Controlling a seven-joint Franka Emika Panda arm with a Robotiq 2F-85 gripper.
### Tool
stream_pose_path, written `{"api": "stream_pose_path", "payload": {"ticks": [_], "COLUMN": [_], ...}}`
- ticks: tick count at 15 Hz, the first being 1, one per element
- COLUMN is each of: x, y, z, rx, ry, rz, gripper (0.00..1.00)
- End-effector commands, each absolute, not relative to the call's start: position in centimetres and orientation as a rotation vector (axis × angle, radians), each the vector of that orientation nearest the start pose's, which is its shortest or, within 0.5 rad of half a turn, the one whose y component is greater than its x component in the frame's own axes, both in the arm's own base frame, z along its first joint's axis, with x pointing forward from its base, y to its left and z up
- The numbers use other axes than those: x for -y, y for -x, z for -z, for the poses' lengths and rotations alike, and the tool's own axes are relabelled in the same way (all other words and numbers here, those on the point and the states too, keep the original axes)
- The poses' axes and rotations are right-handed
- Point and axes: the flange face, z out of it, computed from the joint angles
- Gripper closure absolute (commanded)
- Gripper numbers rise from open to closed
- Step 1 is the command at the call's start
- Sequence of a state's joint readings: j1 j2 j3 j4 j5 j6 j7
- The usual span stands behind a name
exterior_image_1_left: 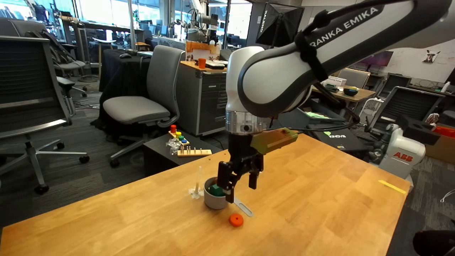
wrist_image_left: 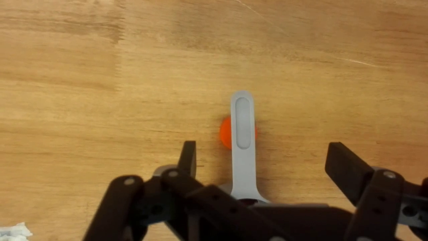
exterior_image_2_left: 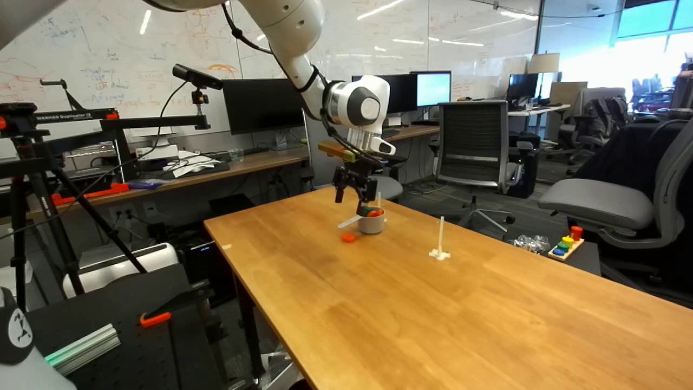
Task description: Put all the blocks and rings in the cup
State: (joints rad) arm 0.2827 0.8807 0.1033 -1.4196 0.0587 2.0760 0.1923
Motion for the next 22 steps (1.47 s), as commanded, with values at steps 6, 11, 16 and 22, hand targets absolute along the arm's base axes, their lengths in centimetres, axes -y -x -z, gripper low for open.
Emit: {"api": "stream_pose_path", "payload": {"ticks": [6, 11, 16, 22], "x": [-26.2, -26.8, -27.3, -27.3], "y": [-65.2, -65.4, -65.7, -66.3], "z": [-12.1, -11.5, -11.8, -12.0], "rx": [0.157, 0.161, 0.161, 0.148], "ry": [3.08, 3.099, 3.111, 3.139], "rz": [-0.426, -0.414, -0.395, -0.377], "gripper": [0.0, 0.26, 0.65, 0.89]}}
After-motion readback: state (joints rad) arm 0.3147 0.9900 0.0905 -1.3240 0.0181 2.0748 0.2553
